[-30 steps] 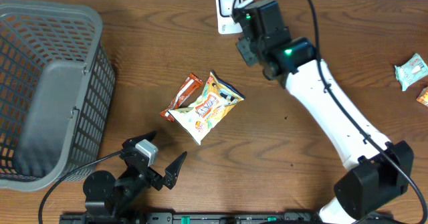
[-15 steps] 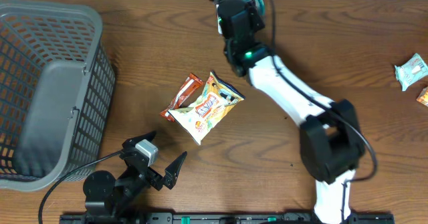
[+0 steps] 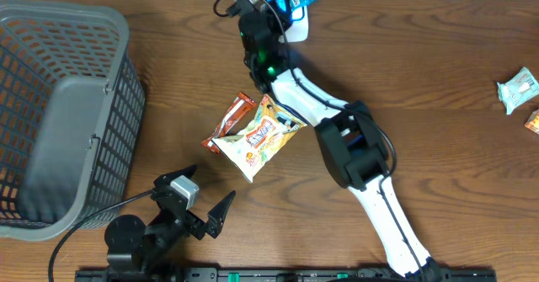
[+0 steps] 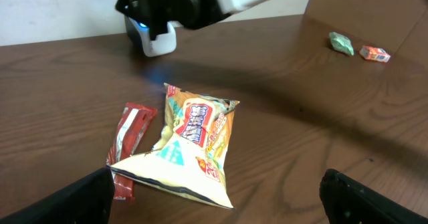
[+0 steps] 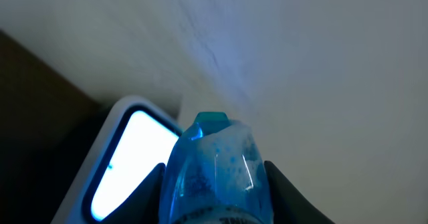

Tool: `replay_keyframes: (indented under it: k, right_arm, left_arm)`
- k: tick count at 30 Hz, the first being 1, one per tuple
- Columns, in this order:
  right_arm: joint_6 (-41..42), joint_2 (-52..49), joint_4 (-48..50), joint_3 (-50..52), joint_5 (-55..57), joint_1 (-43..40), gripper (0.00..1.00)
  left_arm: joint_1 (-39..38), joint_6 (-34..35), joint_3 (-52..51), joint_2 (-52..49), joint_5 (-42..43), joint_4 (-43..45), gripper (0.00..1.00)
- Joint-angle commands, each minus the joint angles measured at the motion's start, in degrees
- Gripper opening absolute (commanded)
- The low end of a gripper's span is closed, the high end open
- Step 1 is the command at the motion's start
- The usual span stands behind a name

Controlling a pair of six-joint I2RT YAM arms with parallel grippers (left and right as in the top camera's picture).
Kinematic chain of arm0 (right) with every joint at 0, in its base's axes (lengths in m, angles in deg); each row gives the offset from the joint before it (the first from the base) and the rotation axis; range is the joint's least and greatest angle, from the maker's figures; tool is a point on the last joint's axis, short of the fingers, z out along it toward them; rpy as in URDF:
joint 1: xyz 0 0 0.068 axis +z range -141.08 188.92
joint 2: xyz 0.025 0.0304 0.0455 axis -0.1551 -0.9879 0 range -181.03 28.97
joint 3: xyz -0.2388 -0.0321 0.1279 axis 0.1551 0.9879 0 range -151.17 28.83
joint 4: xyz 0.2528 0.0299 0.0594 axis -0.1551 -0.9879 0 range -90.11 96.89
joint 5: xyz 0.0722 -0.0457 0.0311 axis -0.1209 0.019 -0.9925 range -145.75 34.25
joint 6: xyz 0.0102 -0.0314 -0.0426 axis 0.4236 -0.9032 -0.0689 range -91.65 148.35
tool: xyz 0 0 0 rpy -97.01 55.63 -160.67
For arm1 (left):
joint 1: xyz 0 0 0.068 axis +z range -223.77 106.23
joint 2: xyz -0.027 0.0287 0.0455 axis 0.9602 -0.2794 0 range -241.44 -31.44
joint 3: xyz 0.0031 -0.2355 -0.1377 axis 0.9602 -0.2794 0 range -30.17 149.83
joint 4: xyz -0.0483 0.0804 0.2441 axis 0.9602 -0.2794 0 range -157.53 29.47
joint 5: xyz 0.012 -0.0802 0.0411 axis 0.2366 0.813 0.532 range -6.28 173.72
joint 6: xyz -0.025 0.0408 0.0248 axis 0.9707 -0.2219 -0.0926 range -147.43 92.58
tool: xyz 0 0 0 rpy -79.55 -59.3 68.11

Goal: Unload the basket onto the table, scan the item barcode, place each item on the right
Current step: 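Hold the bottle barcode against the white scanner, then carry the scanned bottle to the far right and release it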

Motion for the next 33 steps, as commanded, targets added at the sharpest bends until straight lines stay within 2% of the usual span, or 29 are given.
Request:
replay_keyframes:
  k: [1,7,12,15,18,21,25,29,33]
  right_arm:
    - [-8.6,-1.6,1.2,-7.8,4.3,0.3,0.13]
    - [-10.0,-1.4,0.5,-8.3,6.7,0.2,0.12]
    - [-8.6,3.9,-2.7,-8.3,12.2,-1.9,0.1]
    - [-2.4,8.0,-10.2,-8.3,15.9,-4.5,0.1]
    - [9.4,11.5,-25.8,-8.3,16.8,-8.7,0.1]
    - [21.3,13.3,-42.6,-8.3,13.2,-14.4,0.1]
    - [33.4,13.2,-57.2,-8.2,7.8,-23.1,0.1]
    - [40.0,13.1,-64.9,-7.9,-0.9,-32.3,0.1]
    - [40.9,13.1,-67.2,-7.8,-8.0,-39.6,0.12]
  left_arm:
    - [-0.2,-1.0,0.0,0.3,-0.1,0.0,0.98]
    - [-0.2,-1.0,0.0,0.3,0.0,0.0,0.98]
    - [-0.2,-1.0,0.0,0.3,-0.1,0.0,0.98]
    - [-0.2,-1.0,0.0,0.3,0.0,0.0,0.98]
    - [-0.2,-1.0,0.0,0.3,0.0,0.0,0.98]
    - [-0.2,-1.0,0.0,0.3,0.0,0.0,0.98]
    - [-0.2,-1.0,0.0,0.3,0.0,0.0,0.98]
    - [-0.2,-1.0,0.0,0.3,0.0,0.0,0.98]
    - [-0.2,-1.0,0.0,0.3,-0.1,0.0,0.98]
